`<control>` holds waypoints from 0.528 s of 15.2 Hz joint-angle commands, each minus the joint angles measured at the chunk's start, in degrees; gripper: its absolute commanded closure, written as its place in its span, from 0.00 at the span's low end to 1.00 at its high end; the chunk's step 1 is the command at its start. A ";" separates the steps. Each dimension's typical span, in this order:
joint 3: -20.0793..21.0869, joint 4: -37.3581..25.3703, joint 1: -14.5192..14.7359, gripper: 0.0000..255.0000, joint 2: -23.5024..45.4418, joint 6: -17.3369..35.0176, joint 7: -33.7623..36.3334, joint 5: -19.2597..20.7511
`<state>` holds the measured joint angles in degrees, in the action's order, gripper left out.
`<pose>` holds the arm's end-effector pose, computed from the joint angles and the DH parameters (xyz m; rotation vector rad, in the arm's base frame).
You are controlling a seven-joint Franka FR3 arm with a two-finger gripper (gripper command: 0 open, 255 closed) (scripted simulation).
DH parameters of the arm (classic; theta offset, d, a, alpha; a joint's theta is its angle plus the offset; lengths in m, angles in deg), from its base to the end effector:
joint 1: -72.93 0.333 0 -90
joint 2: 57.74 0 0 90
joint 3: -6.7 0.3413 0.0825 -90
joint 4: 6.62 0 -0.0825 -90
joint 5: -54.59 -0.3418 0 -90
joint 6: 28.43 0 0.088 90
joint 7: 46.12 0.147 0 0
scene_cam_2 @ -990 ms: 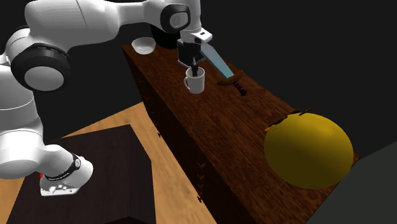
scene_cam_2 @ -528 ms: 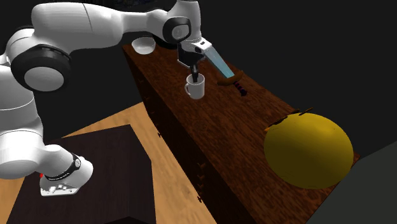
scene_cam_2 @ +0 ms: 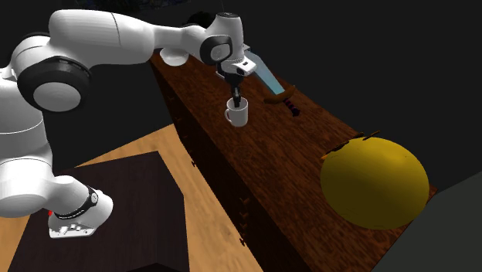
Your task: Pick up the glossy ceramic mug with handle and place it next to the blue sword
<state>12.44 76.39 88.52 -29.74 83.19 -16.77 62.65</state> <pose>0.6347 0.2201 0.4056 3.0664 -0.1549 0.0740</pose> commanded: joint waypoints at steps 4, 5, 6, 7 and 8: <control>-0.10 2.63 -0.05 1.00 0.89 3.55 0.37 0.25; -0.13 3.04 -0.05 1.00 1.13 4.20 0.45 0.30; -0.15 3.44 -0.05 1.00 1.38 4.84 0.52 0.36; -0.18 3.82 -0.05 1.00 1.64 5.47 0.60 0.41; -0.20 4.05 -0.04 1.00 1.81 5.88 0.65 0.45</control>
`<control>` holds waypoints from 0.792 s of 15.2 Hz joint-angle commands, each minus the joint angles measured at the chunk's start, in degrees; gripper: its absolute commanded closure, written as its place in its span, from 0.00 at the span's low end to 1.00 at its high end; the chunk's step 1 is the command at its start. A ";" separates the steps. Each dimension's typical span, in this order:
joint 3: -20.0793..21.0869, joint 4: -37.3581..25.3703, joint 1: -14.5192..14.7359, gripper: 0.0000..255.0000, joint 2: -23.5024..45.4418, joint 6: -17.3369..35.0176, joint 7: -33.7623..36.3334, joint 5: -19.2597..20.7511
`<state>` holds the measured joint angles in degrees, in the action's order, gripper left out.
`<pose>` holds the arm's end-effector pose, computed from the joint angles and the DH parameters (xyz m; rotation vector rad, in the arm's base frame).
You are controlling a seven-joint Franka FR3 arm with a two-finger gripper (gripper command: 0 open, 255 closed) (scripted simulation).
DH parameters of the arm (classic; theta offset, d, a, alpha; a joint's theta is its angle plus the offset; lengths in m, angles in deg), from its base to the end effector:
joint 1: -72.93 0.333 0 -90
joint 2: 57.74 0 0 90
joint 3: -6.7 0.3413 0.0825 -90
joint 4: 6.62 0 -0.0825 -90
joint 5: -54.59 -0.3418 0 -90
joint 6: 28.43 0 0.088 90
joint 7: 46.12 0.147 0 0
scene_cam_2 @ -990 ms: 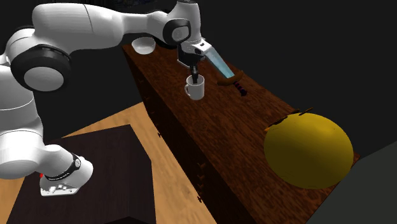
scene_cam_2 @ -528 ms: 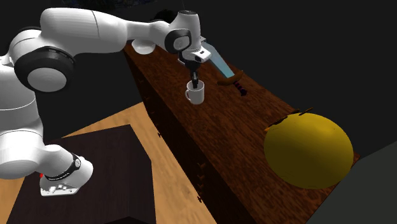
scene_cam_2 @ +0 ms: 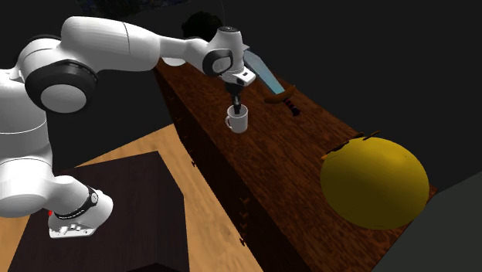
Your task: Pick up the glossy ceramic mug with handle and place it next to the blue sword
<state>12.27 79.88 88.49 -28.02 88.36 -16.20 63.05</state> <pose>0.6368 0.2207 0.3670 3.0665 -0.1545 0.0737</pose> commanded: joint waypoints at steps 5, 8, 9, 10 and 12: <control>-0.02 0.56 -0.01 1.00 0.08 0.70 0.08 0.05; -0.02 0.56 -0.01 1.00 0.08 0.70 0.08 0.05; -0.03 0.55 -0.02 0.00 0.09 0.69 0.08 0.05; -0.02 0.54 -0.01 0.00 0.09 0.69 0.08 0.05; -0.02 0.55 -0.02 0.00 0.09 0.69 0.08 0.05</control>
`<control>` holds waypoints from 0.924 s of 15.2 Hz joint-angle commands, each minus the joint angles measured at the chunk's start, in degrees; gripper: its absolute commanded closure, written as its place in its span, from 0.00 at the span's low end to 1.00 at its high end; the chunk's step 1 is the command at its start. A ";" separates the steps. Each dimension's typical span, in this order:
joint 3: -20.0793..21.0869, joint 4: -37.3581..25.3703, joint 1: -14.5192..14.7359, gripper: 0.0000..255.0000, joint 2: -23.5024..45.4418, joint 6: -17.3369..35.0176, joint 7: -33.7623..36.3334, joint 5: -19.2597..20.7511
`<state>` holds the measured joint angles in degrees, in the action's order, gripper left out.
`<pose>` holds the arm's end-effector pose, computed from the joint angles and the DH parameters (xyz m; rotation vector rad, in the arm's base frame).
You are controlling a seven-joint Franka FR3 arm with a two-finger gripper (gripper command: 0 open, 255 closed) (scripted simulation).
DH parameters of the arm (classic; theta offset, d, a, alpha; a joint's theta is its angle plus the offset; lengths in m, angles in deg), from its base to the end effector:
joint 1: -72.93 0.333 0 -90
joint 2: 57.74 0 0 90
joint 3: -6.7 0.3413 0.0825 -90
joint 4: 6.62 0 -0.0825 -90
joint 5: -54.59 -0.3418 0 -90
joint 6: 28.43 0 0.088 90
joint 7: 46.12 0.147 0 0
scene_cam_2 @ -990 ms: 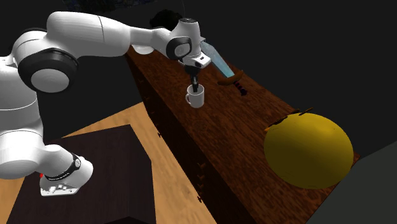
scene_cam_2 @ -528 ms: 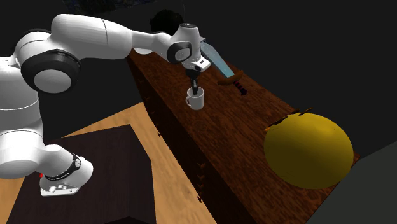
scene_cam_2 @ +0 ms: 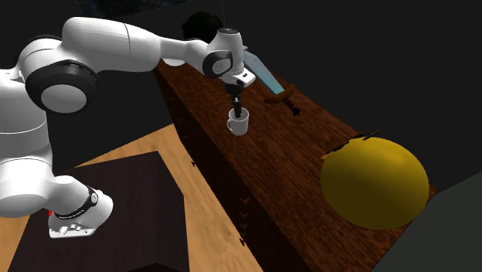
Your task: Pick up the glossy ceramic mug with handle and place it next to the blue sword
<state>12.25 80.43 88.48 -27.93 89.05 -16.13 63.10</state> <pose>0.6364 0.2206 0.3628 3.0668 -0.1543 0.0751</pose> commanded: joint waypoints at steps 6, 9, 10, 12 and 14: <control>0.30 -3.85 0.29 0.00 -2.25 -6.09 -0.33 -0.45; 0.30 -3.85 0.29 0.00 -2.25 -6.09 -0.33 -0.45; 0.30 -3.85 0.29 0.00 -2.25 -6.09 -0.33 -0.45; 0.30 -3.85 0.29 0.00 -2.25 -6.09 -0.33 -0.45; 0.30 -3.85 0.29 0.00 -2.25 -6.09 -0.33 -0.45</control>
